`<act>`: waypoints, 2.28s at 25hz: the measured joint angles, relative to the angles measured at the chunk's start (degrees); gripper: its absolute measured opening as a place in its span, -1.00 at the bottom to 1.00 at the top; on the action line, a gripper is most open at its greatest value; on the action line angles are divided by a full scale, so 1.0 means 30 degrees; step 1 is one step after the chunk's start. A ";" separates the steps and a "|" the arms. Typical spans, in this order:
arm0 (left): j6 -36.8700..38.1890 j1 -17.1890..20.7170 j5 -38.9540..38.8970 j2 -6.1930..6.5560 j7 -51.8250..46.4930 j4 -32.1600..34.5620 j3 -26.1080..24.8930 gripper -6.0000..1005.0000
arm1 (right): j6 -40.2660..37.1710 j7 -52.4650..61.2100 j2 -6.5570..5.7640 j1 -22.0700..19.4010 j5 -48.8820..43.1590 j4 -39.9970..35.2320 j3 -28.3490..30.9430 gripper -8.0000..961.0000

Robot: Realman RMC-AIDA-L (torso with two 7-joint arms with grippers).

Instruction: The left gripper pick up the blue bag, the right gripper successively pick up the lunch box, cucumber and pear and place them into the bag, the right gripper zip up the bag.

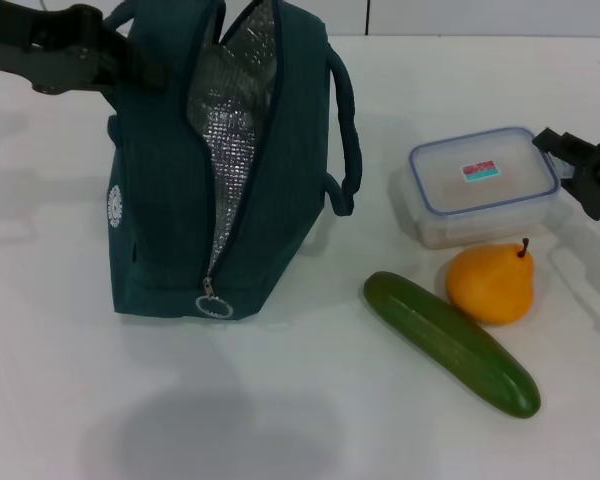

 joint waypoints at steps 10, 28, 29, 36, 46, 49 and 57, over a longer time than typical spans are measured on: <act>0.0069 0.0089 -0.0066 0.0000 0.0001 0.0209 0.0001 -0.91 | -0.0170 0.0010 0.0001 -0.0060 0.0050 -0.0012 0.0011 -0.67; 0.0283 0.0136 -0.0109 -0.0006 0.0133 0.0181 0.0001 -0.91 | -0.2386 -0.1141 0.0001 -0.0687 0.0634 -0.0661 0.0034 -0.77; 0.0283 0.0147 -0.0107 -0.0011 0.0138 0.0181 0.0001 -0.91 | -0.2611 -0.1187 0.0003 -0.0727 0.0793 -0.0661 0.0031 -0.77; 0.0281 0.0165 -0.0097 -0.0056 0.0147 0.0189 0.0030 -0.91 | -0.4542 -0.1399 0.0000 -0.1121 0.2400 -0.0694 0.0033 -0.78; 0.0281 0.0126 -0.0101 -0.0157 0.0148 0.0188 0.0460 -0.91 | -0.7092 -0.0583 0.0001 -0.1356 0.3954 -0.0705 0.0042 -0.78; 0.0280 0.0086 -0.0099 -0.0175 0.0147 0.0124 0.0472 -0.91 | -0.8150 0.0090 -0.0033 -0.1231 0.4589 -0.1148 0.0058 -0.78; 0.0268 0.0036 -0.0087 -0.0513 0.0162 0.0051 0.0876 -0.91 | -0.9576 0.1817 -0.0009 0.0545 0.4965 -0.2757 -0.0166 -0.78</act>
